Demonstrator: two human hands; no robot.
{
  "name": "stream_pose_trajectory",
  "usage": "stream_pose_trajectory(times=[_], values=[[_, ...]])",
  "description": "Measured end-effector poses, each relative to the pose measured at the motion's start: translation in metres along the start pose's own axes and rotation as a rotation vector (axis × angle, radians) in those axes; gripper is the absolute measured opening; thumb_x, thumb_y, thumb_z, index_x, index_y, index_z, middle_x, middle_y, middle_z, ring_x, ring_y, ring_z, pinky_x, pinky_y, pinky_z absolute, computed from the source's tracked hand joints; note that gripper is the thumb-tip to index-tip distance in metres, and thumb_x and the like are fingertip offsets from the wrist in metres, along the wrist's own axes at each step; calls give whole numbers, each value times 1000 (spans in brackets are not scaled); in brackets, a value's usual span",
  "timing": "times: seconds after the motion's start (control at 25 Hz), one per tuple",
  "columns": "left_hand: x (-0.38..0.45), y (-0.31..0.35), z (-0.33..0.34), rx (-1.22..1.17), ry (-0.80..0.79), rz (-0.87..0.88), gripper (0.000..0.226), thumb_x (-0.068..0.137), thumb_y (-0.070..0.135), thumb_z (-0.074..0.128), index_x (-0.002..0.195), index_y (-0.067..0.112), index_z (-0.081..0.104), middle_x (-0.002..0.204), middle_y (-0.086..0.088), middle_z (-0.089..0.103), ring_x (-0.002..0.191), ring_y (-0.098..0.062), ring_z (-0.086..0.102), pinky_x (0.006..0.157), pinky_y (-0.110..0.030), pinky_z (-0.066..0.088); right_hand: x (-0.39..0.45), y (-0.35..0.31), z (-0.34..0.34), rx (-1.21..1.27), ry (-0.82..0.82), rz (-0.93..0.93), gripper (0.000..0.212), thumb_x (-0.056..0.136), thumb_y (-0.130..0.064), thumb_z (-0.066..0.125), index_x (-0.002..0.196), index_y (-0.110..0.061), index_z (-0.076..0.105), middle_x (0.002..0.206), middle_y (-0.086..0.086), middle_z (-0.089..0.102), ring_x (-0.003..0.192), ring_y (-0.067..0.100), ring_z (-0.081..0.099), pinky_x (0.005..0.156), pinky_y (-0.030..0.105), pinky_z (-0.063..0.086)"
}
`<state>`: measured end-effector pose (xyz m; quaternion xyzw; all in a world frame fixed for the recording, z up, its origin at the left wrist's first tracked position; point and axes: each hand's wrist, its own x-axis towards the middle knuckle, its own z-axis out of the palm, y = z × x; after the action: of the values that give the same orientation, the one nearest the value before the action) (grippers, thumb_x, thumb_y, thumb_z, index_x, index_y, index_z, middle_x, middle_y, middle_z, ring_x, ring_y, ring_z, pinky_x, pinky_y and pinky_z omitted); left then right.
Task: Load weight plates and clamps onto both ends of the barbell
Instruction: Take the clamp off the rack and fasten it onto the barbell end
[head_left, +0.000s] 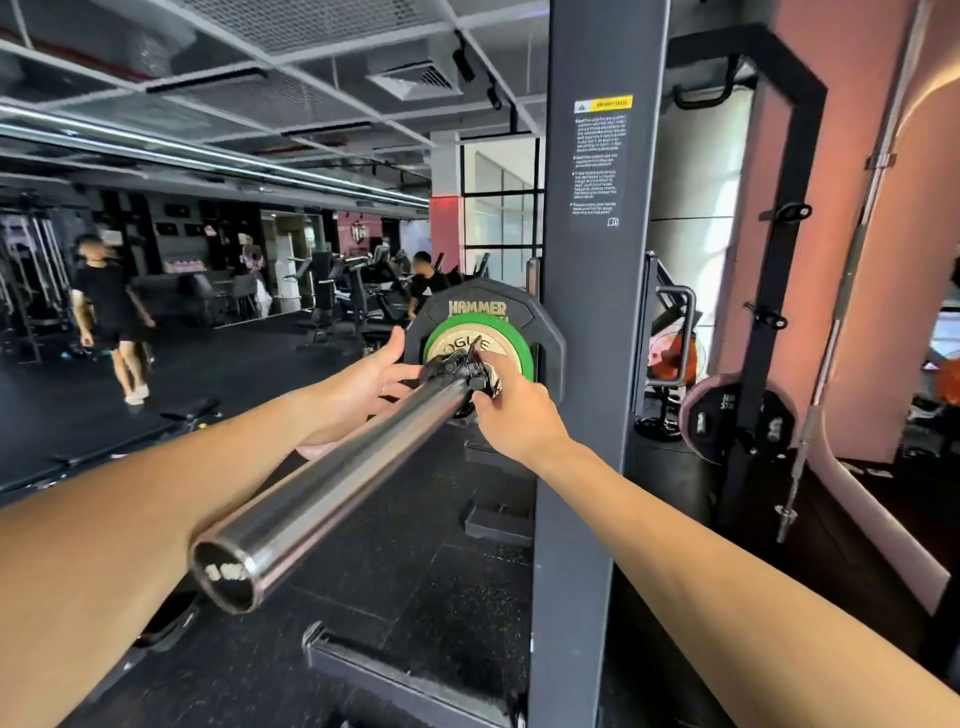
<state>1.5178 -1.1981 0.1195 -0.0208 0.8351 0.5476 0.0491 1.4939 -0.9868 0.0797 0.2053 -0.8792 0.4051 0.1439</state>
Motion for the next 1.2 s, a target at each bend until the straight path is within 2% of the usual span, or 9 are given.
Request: stream_pose_trajectory(times=[0.2,0.36,0.48,0.6,0.72,0.84,0.96,1.08,1.2], values=[[41,1,-3,-1,-39,15,86,76,90,23,129,29,53,122,1,63,120,-19,58,103,-40,42,26,11,4,-1,25,1,54,96,-28,49,148,-39,36,94,10,64,91,34,59,91,48,54],[58,-1,-12,19,-89,22,72,83,87,22,121,31,49,103,2,60,93,-10,60,69,-30,43,30,2,7,7,81,47,52,89,-36,45,140,-42,43,114,11,70,101,36,64,91,44,54],[63,-3,-9,93,-122,95,55,89,79,36,118,36,53,103,5,66,91,-8,64,64,-26,48,35,-12,11,-44,152,179,49,83,-65,42,119,-33,51,113,8,68,104,34,62,89,43,51],[67,-3,-12,151,-134,169,51,88,74,50,118,33,57,113,0,71,96,-13,71,64,-27,55,47,-36,12,-145,160,391,90,68,-93,28,119,-25,59,116,6,66,105,33,64,86,37,47],[74,-2,-19,168,-132,212,54,87,73,54,118,29,58,114,1,69,81,-9,76,69,-32,60,58,-47,12,-151,150,540,93,73,-86,25,122,-18,65,114,9,67,93,36,71,92,40,54],[79,-4,-19,179,-159,242,56,92,67,52,126,23,56,116,-3,68,74,-8,76,75,-35,62,57,-47,13,91,268,600,72,85,-62,34,135,-14,50,123,15,65,95,38,71,87,44,56],[78,-4,-19,175,-176,266,58,94,65,50,132,20,52,116,-2,66,73,-6,75,70,-31,60,47,-46,15,462,264,753,74,84,-68,49,137,-17,47,127,15,62,96,38,70,79,46,57],[76,-3,-21,190,-200,273,53,96,62,48,128,20,53,111,-3,69,84,-12,74,71,-32,59,42,-46,18,834,78,866,77,77,-74,55,120,-11,52,100,25,73,82,38,74,70,48,61],[72,-1,-20,213,-209,294,40,98,60,45,115,23,52,101,3,68,84,-11,72,76,-34,59,43,-45,21,1002,130,868,55,82,-63,59,99,-12,49,71,20,74,59,37,74,51,41,59]])
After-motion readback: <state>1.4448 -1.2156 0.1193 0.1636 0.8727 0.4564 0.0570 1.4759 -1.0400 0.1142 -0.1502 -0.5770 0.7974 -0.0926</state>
